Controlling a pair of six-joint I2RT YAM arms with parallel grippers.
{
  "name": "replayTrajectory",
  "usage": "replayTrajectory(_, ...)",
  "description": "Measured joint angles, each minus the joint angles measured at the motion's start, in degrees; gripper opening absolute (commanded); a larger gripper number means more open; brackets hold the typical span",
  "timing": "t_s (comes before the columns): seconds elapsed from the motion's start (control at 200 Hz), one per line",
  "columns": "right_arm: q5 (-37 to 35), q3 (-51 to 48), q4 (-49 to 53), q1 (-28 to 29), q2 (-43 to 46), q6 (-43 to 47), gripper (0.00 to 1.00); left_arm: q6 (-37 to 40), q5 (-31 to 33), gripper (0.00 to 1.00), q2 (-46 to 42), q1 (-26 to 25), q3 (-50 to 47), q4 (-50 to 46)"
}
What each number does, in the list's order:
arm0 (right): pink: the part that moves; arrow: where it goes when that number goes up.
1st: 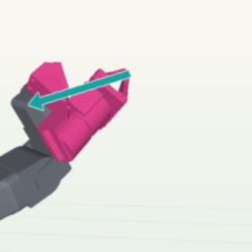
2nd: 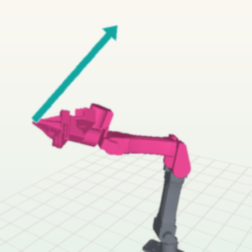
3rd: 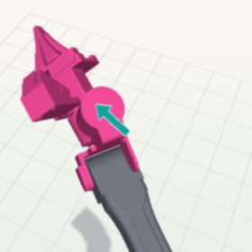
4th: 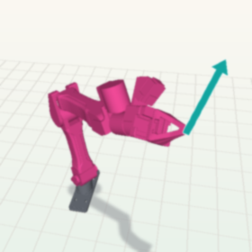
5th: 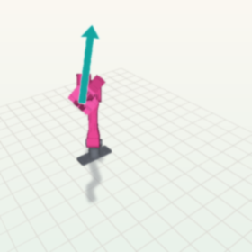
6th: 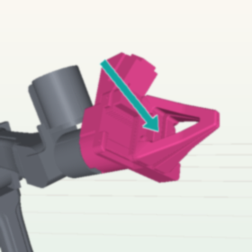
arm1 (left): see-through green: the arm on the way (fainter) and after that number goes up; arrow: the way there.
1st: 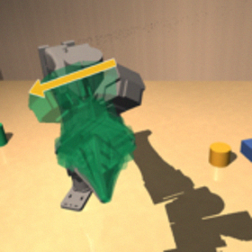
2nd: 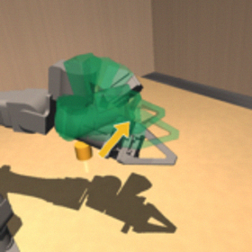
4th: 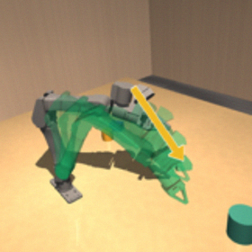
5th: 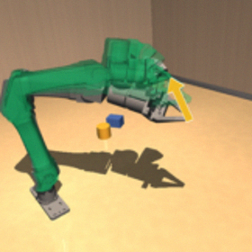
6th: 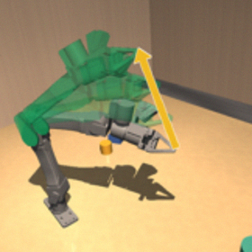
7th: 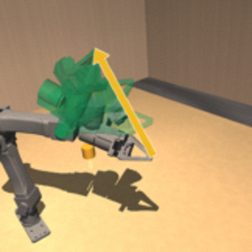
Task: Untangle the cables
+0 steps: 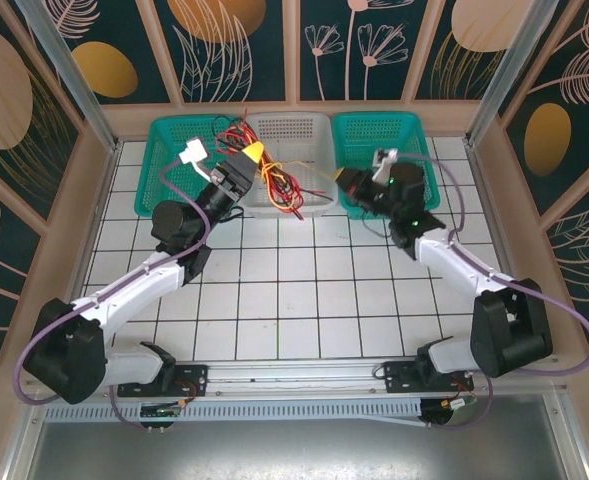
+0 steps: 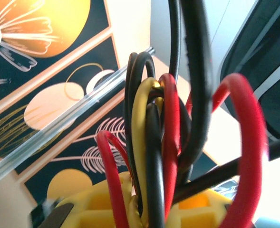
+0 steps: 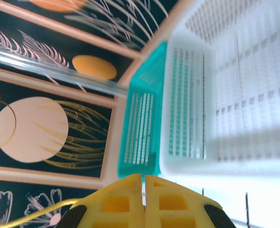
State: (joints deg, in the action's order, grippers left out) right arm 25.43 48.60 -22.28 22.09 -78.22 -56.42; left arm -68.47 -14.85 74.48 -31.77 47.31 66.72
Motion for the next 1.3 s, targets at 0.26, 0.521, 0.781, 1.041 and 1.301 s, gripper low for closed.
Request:
replayTrajectory(0.26,-4.9,-8.9,-7.1,13.2,6.9,-2.9,0.0,5.7,14.3,0.0,0.5,0.0,3.1,-1.6)
replayTrajectory(0.521,-9.6,-9.1,-4.9,20.8,15.6,1.0,0.0,16.5,27.9,0.0,0.8,0.2,5.9,-7.3)
replayTrajectory(0.781,-10.9,4.7,7.8,21.8,20.3,12.6,0.0,20.3,32.7,0.0,1.8,4.1,7.9,-19.3)
replayTrajectory(1.041,-12.5,16.0,14.7,16.7,23.8,18.3,0.0,21.8,27.2,0.0,0.7,4.7,4.0,-22.7)
replayTrajectory(1.301,-9.8,32.1,28.4,-0.1,15.8,20.1,0.0,20.3,11.6,0.0,-0.3,4.7,-2.3,-20.2)
